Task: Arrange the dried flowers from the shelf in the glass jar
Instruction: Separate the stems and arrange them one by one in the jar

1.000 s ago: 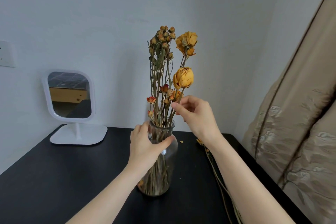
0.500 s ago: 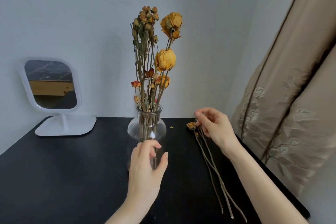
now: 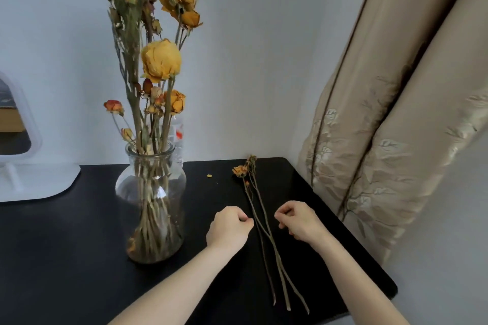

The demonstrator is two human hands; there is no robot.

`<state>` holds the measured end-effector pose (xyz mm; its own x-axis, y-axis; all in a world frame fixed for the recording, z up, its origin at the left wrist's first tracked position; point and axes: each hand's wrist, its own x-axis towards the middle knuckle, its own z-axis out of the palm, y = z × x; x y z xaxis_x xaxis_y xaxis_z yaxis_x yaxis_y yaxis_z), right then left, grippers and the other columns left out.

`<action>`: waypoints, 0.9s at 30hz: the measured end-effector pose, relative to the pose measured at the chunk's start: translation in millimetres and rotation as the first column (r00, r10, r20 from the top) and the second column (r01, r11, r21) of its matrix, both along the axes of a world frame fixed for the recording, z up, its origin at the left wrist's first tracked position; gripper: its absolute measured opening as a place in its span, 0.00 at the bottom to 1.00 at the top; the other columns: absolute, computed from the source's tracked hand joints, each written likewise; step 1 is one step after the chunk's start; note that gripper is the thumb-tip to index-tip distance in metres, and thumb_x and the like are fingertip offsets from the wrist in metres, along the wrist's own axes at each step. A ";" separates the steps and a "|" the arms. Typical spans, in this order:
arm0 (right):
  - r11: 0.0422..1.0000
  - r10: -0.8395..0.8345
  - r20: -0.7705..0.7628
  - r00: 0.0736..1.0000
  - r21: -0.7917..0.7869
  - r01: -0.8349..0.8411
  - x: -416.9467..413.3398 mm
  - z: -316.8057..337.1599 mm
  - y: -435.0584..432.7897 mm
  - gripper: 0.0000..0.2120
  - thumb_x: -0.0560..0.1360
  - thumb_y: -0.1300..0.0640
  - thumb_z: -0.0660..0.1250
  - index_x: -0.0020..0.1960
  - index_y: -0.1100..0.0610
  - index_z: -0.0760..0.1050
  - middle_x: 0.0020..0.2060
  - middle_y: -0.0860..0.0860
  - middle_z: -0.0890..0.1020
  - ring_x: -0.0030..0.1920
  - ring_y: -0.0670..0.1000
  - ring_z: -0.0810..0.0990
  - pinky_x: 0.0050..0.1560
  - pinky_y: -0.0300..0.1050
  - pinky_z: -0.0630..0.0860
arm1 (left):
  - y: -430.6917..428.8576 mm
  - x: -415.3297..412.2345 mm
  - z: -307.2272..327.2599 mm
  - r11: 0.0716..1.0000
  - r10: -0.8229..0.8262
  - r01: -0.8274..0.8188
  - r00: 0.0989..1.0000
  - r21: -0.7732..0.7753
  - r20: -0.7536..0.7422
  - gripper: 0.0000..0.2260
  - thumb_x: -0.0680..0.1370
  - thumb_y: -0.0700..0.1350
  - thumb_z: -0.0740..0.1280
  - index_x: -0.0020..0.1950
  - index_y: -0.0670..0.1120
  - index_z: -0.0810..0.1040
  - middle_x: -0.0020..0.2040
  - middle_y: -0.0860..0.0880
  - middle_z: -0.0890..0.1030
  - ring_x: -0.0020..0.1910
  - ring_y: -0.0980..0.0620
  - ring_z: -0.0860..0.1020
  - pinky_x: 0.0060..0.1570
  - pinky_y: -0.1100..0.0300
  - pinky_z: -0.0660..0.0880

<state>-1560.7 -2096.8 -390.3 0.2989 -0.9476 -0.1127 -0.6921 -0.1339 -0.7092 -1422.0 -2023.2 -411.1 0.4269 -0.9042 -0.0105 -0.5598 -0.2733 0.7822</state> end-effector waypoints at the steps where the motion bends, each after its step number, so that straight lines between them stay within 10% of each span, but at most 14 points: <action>1: 1.000 0.006 -0.016 1.000 0.010 -0.006 0.6 -1.3 -2.0 0.03 0.77 0.57 0.64 0.48 0.55 0.75 0.34 0.49 0.78 0.31 0.43 0.73 0.29 0.35 0.66 | -7.3 -1.5 0.7 1.000 0.016 -0.016 1.000 0.021 -0.007 0.07 0.77 0.51 0.64 0.43 0.50 0.79 0.40 0.52 0.78 0.41 0.53 0.77 0.41 0.58 0.73; 18: 1.000 0.014 -0.196 0.980 0.010 -0.013 19.7 -11.8 -27.0 0.10 0.74 0.50 0.67 0.50 0.56 0.76 0.48 0.53 0.81 0.48 0.50 0.80 0.50 0.44 0.77 | -57.9 -14.4 -2.2 0.952 0.165 -0.189 0.980 0.242 0.113 0.14 0.72 0.55 0.68 0.35 0.49 0.67 0.35 0.52 0.74 0.32 0.53 0.73 0.31 0.60 0.68; 27: 1.000 0.003 -0.337 0.942 -0.014 -0.008 33.3 -9.5 -28.4 0.10 0.74 0.52 0.66 0.51 0.58 0.77 0.47 0.53 0.80 0.46 0.52 0.80 0.43 0.44 0.75 | -59.1 -11.2 -1.9 0.946 0.181 -0.201 0.979 0.256 0.098 0.13 0.71 0.55 0.67 0.35 0.49 0.69 0.34 0.52 0.74 0.31 0.53 0.73 0.30 0.62 0.67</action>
<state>-1527.5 -2125.2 -399.8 0.2513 -0.9483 -0.1939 -0.8893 -0.1472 -0.4330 -1433.1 -2082.3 -413.0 0.5998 -0.7749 -0.1993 -0.5295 -0.5711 0.6273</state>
